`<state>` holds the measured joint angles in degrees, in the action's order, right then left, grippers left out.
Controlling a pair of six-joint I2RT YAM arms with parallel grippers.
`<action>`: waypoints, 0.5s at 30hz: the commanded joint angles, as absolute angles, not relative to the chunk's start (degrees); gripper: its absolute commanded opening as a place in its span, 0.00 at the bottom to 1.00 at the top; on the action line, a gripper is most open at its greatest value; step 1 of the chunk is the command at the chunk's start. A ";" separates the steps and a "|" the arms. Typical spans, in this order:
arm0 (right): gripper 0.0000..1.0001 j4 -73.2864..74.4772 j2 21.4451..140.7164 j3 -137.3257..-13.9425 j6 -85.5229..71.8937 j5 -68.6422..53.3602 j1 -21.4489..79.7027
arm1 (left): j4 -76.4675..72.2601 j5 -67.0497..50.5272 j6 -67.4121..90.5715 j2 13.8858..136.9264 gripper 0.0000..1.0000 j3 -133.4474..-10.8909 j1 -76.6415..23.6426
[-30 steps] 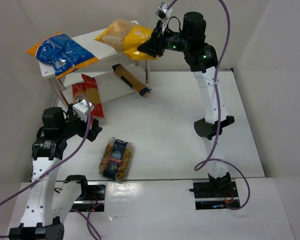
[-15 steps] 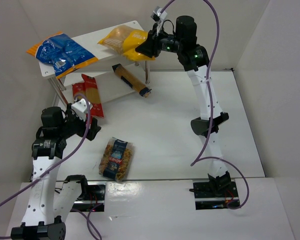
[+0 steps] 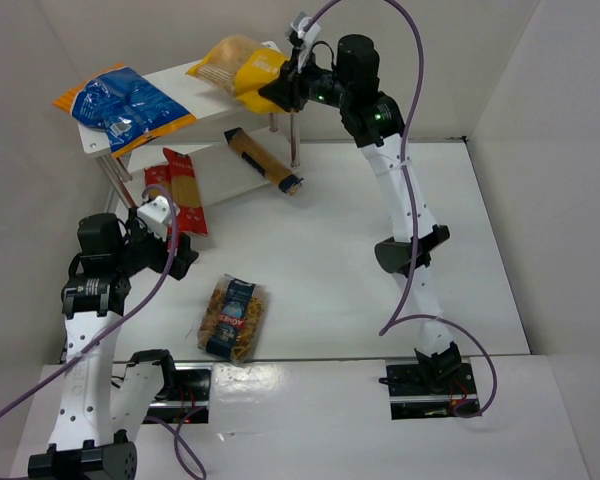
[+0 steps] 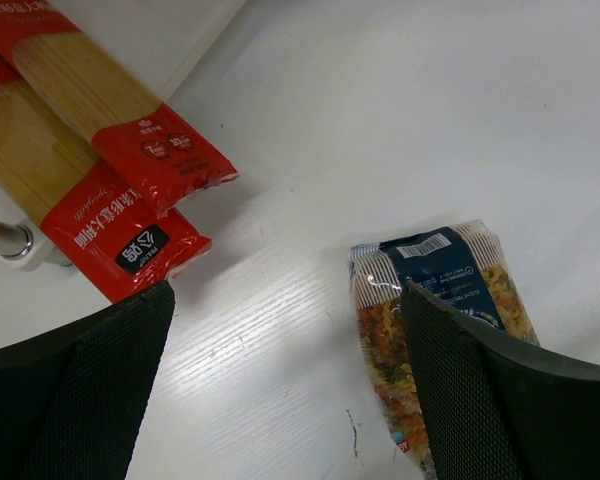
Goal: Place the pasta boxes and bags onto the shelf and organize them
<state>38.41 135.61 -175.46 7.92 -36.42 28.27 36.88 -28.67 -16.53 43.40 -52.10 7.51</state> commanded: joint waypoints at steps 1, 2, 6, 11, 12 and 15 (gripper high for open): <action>0.00 21.89 134.56 -179.38 13.70 -31.65 29.53 | 35.60 -30.50 -17.84 43.24 0.99 -51.59 8.44; 0.00 21.88 134.56 -179.38 13.71 -30.86 29.53 | 35.60 -30.50 -17.84 43.24 0.99 -51.59 8.44; 0.00 19.34 135.79 -179.38 14.33 -28.31 30.67 | 35.60 -30.50 -17.84 43.76 0.99 -51.59 8.44; 0.00 18.02 136.85 -179.38 14.85 -27.60 31.20 | 35.60 -30.50 -17.84 43.77 0.99 -51.59 8.44; 0.00 17.41 137.45 -179.38 14.85 -27.60 31.20 | 35.60 -30.50 -17.84 43.77 0.99 -51.59 8.44; 0.00 16.88 138.07 -179.38 14.33 -27.60 31.72 | 35.60 -30.50 -17.84 43.77 0.99 -51.59 8.96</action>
<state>31.59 139.81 -175.46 11.88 -28.64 30.61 36.88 -28.84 -16.58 44.03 -52.10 8.12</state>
